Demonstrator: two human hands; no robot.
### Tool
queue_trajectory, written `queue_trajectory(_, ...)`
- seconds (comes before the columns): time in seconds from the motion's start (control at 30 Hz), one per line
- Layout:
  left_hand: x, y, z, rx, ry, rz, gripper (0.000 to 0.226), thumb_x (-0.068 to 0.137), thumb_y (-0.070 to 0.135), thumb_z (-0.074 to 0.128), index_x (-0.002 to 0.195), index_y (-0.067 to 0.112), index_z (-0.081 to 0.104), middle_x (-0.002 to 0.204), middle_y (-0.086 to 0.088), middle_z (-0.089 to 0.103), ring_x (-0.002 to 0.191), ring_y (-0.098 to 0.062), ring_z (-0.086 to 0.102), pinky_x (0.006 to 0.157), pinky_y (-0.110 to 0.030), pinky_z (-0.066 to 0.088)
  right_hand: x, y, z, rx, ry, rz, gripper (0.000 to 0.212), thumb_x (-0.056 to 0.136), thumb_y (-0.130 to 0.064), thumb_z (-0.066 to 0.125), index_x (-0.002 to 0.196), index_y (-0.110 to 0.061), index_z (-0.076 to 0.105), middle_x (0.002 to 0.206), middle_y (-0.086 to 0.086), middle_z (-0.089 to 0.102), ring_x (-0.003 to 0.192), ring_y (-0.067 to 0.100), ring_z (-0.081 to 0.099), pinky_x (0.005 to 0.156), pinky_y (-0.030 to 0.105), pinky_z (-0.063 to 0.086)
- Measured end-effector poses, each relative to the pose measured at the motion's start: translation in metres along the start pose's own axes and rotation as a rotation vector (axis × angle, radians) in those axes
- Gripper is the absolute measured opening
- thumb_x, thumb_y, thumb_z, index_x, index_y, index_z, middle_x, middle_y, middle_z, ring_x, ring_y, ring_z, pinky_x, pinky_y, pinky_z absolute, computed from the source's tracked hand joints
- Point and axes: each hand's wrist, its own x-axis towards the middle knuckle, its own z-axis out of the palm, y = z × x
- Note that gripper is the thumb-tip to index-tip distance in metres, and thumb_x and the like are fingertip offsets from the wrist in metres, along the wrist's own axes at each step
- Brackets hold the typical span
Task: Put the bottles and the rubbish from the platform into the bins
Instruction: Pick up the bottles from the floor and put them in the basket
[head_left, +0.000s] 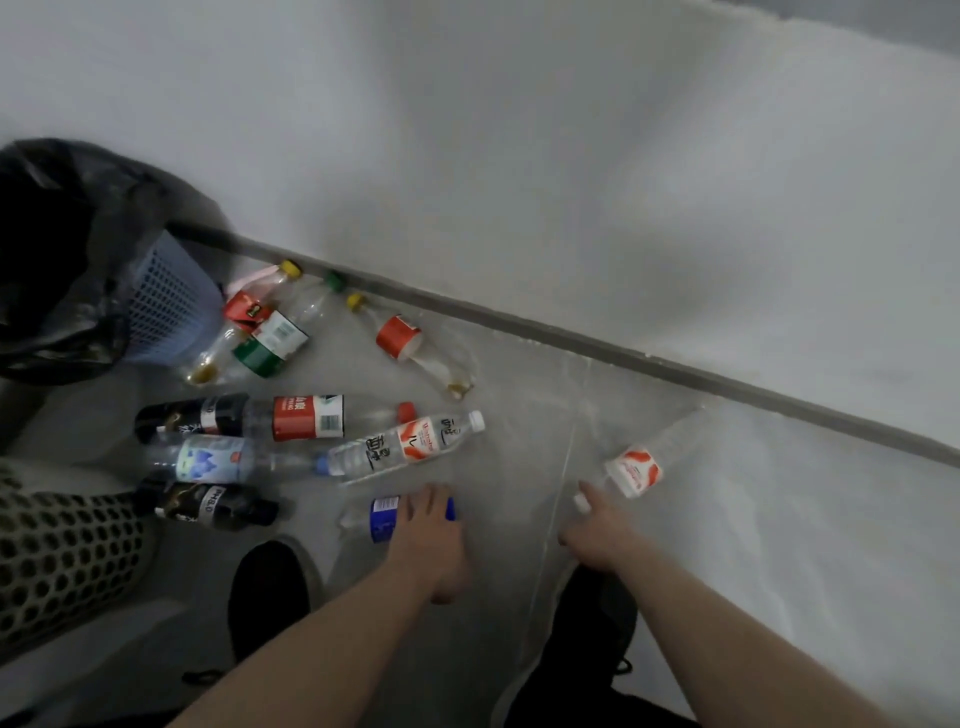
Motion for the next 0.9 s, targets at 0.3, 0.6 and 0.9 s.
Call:
queue_trajectory(0.3,-0.035,-0.019,-0.005,0.057,-0.022,-0.033,0.065,0.085,0.015,0.072,0.144,0.007,0.045,0.152,-0.017,0.034,0.138,-0.034,0.036,0.116,-0.048,0.031,-0.025,-0.002,0.001,-0.031,-0.016,-0.044,0.058,0.084,-0.023,0.067,0.140,-0.028,0.053,0.145,0.016,0.046,0.127,0.033,0.052,0.105,0.038,0.047)
queue_trajectory(0.6,-0.101,-0.028,-0.008,0.056,0.022,-0.066,0.050,0.089,0.010,0.064,0.137,0.006,0.050,0.140,-0.015,0.040,0.128,-0.033,0.042,0.107,-0.045,0.039,-0.091,-0.037,-0.013,-0.042,0.106,-0.142,0.056,0.083,-0.028,0.069,0.135,-0.031,0.049,0.131,0.018,0.059,0.116,0.034,0.059,0.094,0.032,0.047)
queue_trajectory(0.9,-0.079,-0.026,0.058,0.298,-0.136,0.084,0.052,0.105,0.019,0.040,0.154,0.003,0.035,0.168,-0.018,0.004,0.153,-0.043,-0.001,0.122,-0.061,0.006,-0.075,-0.013,0.024,-0.197,-0.018,-0.147,0.055,0.089,-0.025,0.060,0.141,-0.030,0.043,0.142,0.016,0.042,0.110,0.031,0.056,0.089,0.029,0.044)
